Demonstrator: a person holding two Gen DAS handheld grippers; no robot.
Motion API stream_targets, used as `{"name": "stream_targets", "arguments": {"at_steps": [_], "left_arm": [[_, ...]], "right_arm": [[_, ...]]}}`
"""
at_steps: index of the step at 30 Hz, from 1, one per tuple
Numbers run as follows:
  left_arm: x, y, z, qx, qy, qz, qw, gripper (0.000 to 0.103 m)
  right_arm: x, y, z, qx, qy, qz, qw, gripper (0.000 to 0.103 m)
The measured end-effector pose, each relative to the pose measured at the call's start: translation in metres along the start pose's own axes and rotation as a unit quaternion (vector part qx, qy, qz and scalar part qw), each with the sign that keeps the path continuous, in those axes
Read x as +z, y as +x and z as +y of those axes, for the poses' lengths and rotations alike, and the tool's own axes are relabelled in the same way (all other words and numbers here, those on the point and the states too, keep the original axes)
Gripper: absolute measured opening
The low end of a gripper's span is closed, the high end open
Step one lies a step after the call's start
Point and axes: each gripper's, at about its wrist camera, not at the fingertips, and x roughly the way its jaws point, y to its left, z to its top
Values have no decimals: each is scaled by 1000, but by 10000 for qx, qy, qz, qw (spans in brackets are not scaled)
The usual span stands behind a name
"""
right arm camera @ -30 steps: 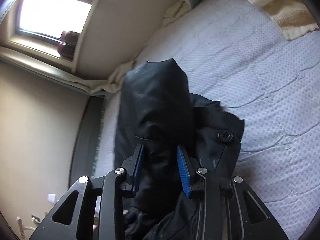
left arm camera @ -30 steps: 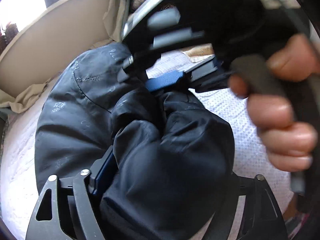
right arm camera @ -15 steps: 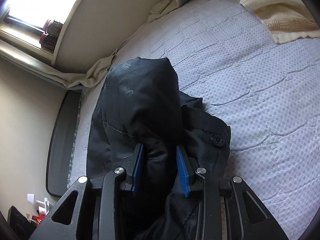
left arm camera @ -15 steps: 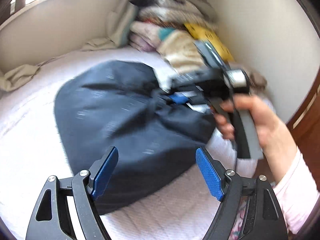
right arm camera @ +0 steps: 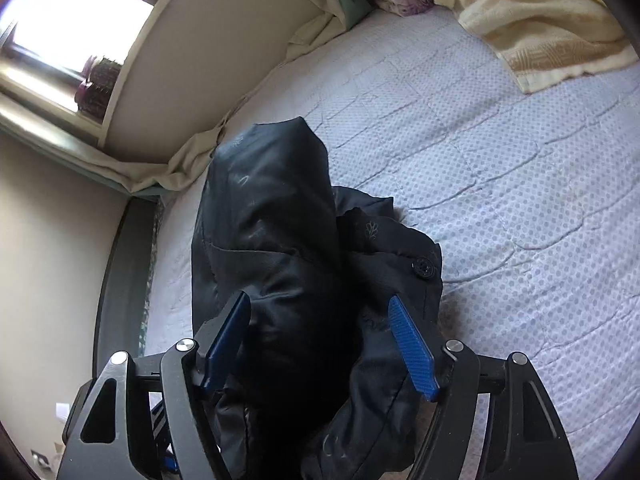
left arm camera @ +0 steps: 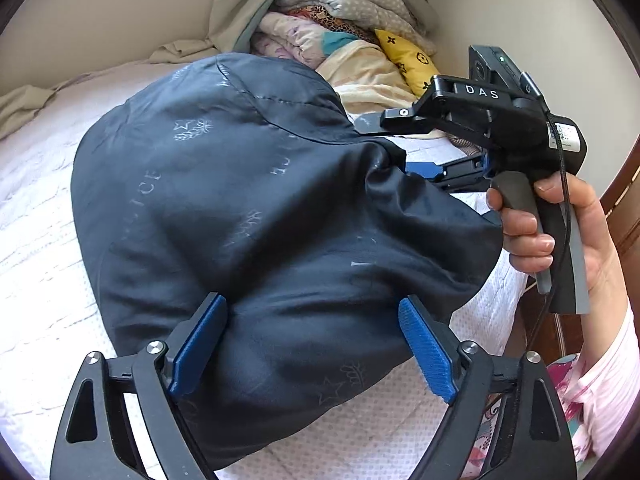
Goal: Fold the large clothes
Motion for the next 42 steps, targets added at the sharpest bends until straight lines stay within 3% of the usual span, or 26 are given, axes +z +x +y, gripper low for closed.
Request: {"name": "stream_targets", "arguments": {"at_steps": [2, 5, 6, 9, 14, 17, 22, 29, 33, 35, 36, 38, 42], "left_arm": [[3, 5, 2, -38, 14, 51, 10000, 90], [0, 10, -1, -74, 57, 89, 9999, 91], [0, 11, -1, -55, 95, 114, 9999, 91], [-1, 11, -4, -37, 135, 123, 9998, 91], [-4, 5, -23, -24, 412, 30, 9991, 89], [-6, -1, -31, 12, 502, -88, 9987, 88], [-8, 13, -25, -68, 300, 4, 9995, 88], [-8, 30, -25, 212, 482, 82, 9986, 88], [-14, 33, -33, 463, 681, 58, 9966, 90], [-17, 35, -37, 551, 781, 61, 9954, 92], [-18, 35, -39, 576, 824, 62, 9949, 92], [-18, 36, -42, 569, 880, 68, 9945, 92], [-22, 40, -51, 580, 1074, 85, 9925, 94]], "right_arm": [[-2, 7, 4, 15, -102, 104, 9999, 72], [-5, 22, 4, 408, 54, 301, 9987, 68], [-6, 27, 5, 541, 54, 371, 9978, 54], [-8, 30, 14, 407, -144, 400, 9983, 31], [-19, 9, 23, -39, -330, 128, 9994, 20], [-30, -3, 18, -627, -376, -58, 9973, 18], [-39, 3, -3, -816, -158, -27, 9965, 20], [-31, 20, -26, -398, 199, -195, 9988, 39], [-28, 4, -4, -860, 74, -298, 9958, 53], [-31, -11, 19, -1342, -307, -523, 9891, 53], [-33, -24, 41, -1770, -765, -802, 9780, 53], [-37, -39, 71, -2059, -1355, -1153, 9623, 49], [-17, -37, 101, -1471, -1607, -1039, 9704, 28]]}}
